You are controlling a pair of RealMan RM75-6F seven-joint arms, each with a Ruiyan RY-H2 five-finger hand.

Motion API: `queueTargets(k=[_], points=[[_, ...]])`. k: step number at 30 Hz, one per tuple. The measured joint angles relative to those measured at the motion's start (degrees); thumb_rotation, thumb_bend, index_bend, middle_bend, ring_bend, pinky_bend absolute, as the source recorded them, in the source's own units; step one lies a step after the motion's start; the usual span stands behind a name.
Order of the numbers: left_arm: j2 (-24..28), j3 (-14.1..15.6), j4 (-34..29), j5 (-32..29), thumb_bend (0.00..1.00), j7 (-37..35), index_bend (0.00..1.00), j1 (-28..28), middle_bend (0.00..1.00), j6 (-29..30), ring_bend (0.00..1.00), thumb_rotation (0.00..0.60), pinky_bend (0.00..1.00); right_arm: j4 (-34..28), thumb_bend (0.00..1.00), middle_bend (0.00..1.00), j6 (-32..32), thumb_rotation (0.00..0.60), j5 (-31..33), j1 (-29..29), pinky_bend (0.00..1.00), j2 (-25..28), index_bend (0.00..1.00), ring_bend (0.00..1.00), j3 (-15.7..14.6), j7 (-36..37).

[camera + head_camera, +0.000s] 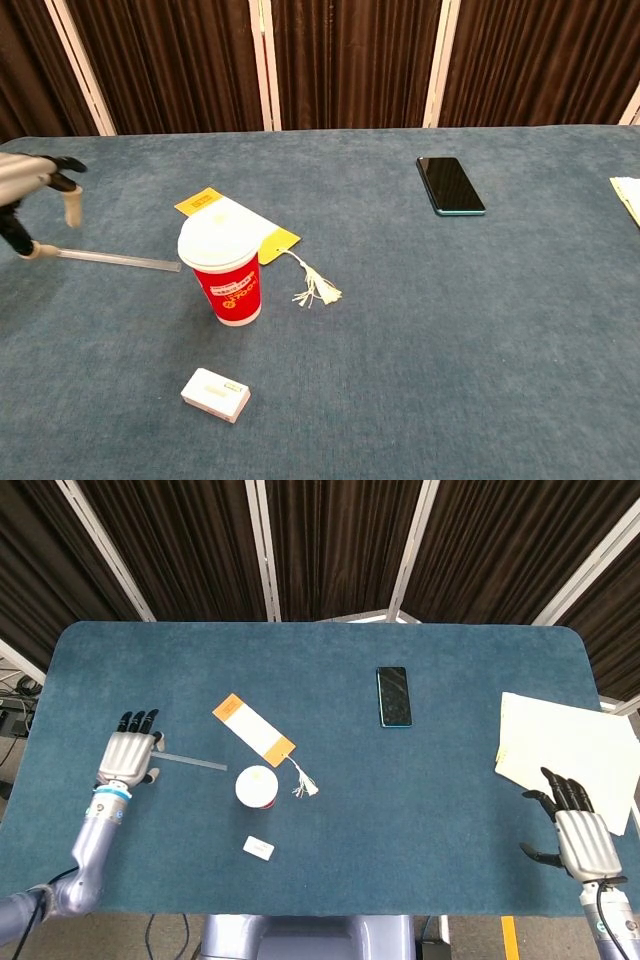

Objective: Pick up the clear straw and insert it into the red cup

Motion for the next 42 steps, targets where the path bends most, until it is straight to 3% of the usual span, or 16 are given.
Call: queueTargets(k=[14,42], points=[[-6.77,1.06,3.85,-1.94,0.34,1.93,0.46,-3.98,0.00,-0.39,0.00,0.600,0.00,-0.01,0.14,0.00,0.71,0.600,-0.42,-0.23,0.00,-0.06,0.25,0.00,-0.04,-0.04],[-11.06,1.92,9.41,-5.54,0.37,3.88,0.50,-7.22,0.00,-1.03,0.00,0.600,0.00,-0.30,0.14,0.00,0.74,0.600,-0.32,-0.34,0.00,0.05,0.25,0.00,-0.08,0.09]])
